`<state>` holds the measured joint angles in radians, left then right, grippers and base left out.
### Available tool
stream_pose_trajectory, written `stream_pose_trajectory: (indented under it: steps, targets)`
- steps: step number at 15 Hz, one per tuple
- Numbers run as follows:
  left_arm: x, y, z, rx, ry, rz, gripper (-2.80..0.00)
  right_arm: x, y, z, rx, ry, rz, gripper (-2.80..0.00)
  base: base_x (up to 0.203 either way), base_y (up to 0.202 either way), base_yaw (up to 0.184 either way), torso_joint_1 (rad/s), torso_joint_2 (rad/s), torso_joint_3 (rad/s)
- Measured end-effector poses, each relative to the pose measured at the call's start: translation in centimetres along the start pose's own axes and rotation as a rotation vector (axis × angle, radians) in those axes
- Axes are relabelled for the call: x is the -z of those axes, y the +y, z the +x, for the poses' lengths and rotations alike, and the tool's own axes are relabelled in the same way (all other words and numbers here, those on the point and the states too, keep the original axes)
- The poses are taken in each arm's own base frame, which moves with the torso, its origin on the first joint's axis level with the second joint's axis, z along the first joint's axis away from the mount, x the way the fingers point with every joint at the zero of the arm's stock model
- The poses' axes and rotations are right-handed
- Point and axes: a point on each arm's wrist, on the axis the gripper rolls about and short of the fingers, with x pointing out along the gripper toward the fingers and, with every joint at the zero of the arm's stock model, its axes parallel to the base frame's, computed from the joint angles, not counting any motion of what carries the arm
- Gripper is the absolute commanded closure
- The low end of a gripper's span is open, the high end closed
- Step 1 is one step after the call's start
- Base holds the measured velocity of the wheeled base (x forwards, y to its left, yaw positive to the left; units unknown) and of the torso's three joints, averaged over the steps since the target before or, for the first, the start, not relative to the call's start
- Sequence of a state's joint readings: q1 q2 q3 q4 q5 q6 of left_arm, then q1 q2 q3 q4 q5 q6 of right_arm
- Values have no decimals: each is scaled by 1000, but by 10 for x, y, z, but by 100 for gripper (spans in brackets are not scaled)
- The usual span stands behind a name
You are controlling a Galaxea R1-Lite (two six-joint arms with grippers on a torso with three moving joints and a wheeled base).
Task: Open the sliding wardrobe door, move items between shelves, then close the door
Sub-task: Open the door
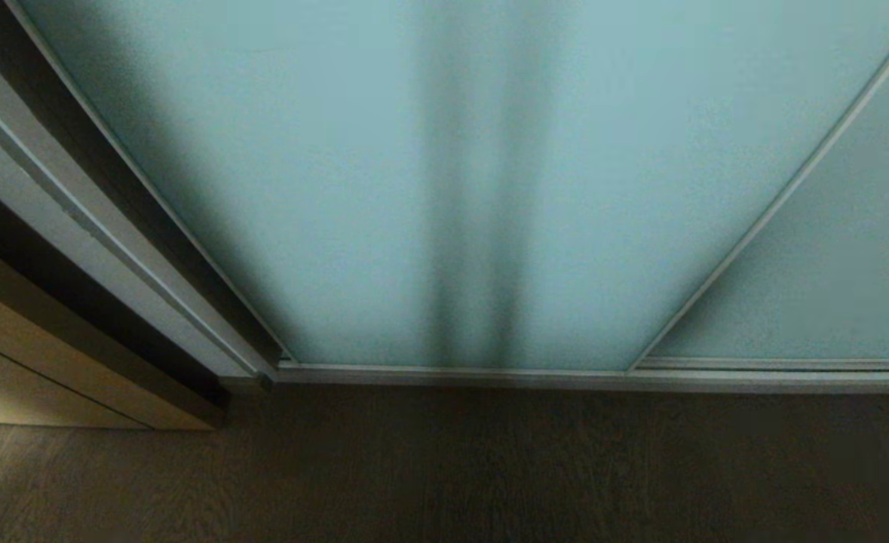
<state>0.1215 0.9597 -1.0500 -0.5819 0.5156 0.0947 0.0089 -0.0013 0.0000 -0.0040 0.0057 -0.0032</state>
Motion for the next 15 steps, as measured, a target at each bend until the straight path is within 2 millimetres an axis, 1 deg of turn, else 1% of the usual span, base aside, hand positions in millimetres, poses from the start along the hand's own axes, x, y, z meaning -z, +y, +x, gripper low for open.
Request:
stream_pose_trajectory:
  steps: [5, 8, 11, 15]
  targets:
    - [35, -16, 33, -65, 89, 47, 0, 0, 0, 0, 0, 0, 0, 0, 0, 0, 0, 0, 0, 0]
    - [50, -25, 56, -95, 111, 57, 0, 0, 0, 0, 0, 0, 0, 0, 0, 0, 0, 0, 0, 0]
    - [57, -33, 73, -78, 113, 39, 0, 0, 0, 0, 0, 0, 0, 0, 0, 0, 0, 0, 0, 0]
    - [57, -42, 85, 53, 101, 22, 0, 0, 0, 0, 0, -1, 0, 0, 0, 0, 0, 0, 0, 0]
